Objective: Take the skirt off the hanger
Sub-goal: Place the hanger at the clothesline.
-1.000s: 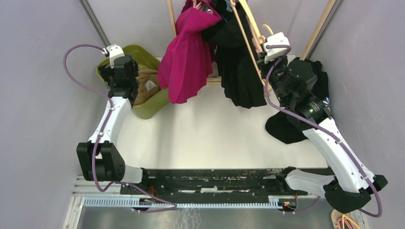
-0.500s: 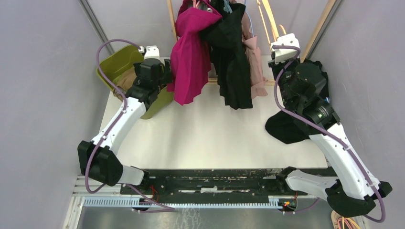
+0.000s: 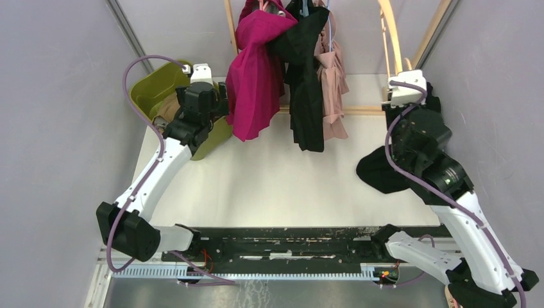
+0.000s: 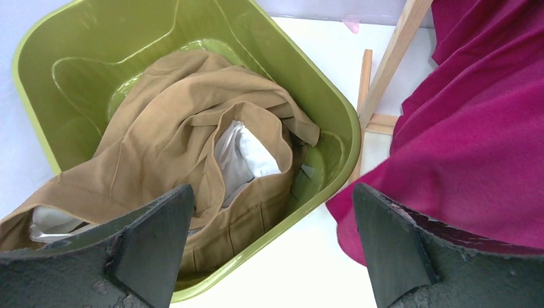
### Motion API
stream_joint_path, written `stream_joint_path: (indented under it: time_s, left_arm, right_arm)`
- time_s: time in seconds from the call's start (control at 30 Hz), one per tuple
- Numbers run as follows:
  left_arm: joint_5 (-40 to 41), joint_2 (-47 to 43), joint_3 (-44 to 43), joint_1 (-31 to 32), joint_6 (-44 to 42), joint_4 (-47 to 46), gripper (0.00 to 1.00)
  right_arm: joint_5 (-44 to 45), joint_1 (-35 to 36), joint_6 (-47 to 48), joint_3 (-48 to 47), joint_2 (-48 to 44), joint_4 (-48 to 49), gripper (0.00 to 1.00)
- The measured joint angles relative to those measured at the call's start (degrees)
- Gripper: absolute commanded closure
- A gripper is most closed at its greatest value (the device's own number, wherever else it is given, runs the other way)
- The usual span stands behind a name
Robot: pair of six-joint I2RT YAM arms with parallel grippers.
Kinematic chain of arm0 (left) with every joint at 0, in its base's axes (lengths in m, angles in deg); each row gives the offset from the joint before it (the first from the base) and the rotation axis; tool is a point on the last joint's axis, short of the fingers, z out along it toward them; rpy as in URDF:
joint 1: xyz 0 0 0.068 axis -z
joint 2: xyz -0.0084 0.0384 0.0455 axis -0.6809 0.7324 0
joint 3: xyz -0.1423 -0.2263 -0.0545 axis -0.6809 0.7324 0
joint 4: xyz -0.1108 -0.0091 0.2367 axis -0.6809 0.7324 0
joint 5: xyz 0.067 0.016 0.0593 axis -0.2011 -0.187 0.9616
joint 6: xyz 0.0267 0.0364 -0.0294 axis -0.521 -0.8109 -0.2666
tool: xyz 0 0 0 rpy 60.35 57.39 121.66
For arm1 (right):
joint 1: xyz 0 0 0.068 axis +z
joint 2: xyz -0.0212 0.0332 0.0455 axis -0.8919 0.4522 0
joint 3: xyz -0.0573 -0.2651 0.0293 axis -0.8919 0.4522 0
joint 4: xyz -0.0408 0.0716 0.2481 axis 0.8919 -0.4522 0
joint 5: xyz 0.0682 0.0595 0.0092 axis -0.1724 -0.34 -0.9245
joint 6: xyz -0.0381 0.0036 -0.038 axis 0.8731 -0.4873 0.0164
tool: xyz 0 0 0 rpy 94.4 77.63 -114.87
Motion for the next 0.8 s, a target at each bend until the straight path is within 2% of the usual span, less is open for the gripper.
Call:
stream_joint_path:
  time_s: [0.27, 0.47, 0.8]
  left_arm:
    - [0.02, -3.17, 0.09, 0.17, 0.00, 1.62, 0.01]
    - [0.79, -6.82, 1.38, 0.17, -0.04, 2.32, 0.01]
    - [4.59, -8.48, 2.43, 0.17, -1.84, 3.15, 0.01]
  right_arm:
    - [1.99, -0.35, -2.54, 0.74, 11.15, 1.64, 0.99]
    - [2.82, -6.34, -3.52, -4.90, 23.06, 5.40, 0.99]
    - [3.34, -12.79, 2.43, -15.58, 36.68, 20.90, 0.99]
